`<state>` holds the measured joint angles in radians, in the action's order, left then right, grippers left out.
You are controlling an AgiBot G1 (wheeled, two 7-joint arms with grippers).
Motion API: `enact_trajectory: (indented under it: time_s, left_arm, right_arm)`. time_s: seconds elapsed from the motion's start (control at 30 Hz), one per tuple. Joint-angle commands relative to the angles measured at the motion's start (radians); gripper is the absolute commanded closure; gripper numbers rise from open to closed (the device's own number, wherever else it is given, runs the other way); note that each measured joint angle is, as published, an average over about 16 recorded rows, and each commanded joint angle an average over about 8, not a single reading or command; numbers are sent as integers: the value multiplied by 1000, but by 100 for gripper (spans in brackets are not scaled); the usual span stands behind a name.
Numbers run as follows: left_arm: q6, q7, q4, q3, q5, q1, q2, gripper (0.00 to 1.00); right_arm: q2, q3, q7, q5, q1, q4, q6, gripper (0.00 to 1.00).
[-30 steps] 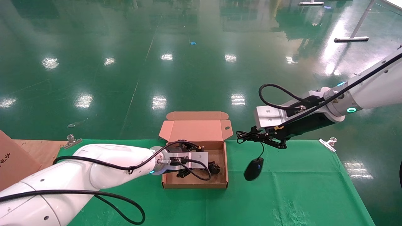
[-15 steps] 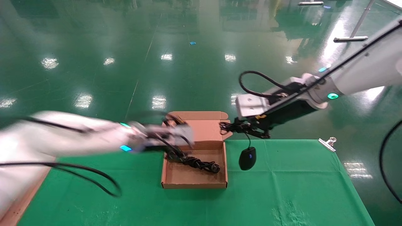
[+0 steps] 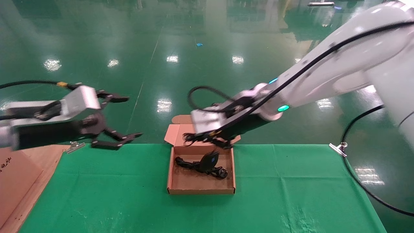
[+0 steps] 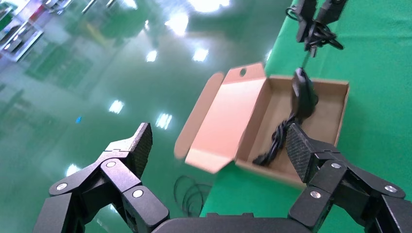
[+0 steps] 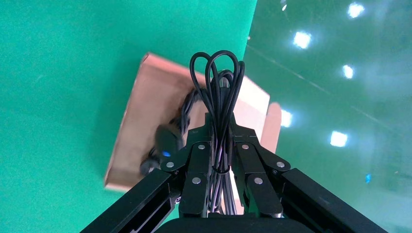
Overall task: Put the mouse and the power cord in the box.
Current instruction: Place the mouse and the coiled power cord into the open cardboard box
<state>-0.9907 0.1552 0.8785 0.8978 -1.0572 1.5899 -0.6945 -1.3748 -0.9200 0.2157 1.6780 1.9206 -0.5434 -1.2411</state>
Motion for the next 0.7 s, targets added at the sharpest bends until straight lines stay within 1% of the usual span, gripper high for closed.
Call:
enact_trajectory:
  time_s: [0.03, 0.17, 0.2, 0.23, 0.27, 0.37, 0.47, 0.5, 0.53, 0.7]
  left_arm:
    - [-17, 21, -9, -19, 35, -18, 38, 0]
    - [-23, 56, -51, -25, 41, -42, 68, 0]
    - [-24, 63, -62, -25, 42, -47, 72, 0]
    - [-25, 70, -74, -25, 42, -52, 76, 0]
    - [-26, 76, -85, -25, 42, -57, 78, 0]
    - [-27, 91, -119, -22, 41, -70, 78, 0]
    - [-25, 105, -149, -17, 33, -75, 67, 0]
    - [-25, 108, -158, -15, 30, -75, 63, 0]
    - [-25, 110, -165, -13, 27, -74, 59, 0]
    - [-27, 119, -187, -11, 20, -69, 50, 0]
  right_arm:
    - [-3, -39, -46, -17, -24, -70, 30, 100]
    - [-3, -132, -107, -46, -68, -148, 159, 100]
    - [-3, -154, -117, -52, -79, -160, 199, 99]
    - [-3, -175, -126, -57, -90, -171, 239, 95]
    - [-2, -194, -134, -61, -101, -178, 280, 87]
    - [-2, -248, -154, -72, -128, -188, 392, 49]
    - [-1, -297, -173, -84, -147, -182, 467, 13]
    - [-1, -312, -179, -89, -151, -178, 485, 4]
    - [0, -327, -186, -94, -155, -172, 499, 0]
    - [1, -379, -209, -120, -167, -145, 542, 0]
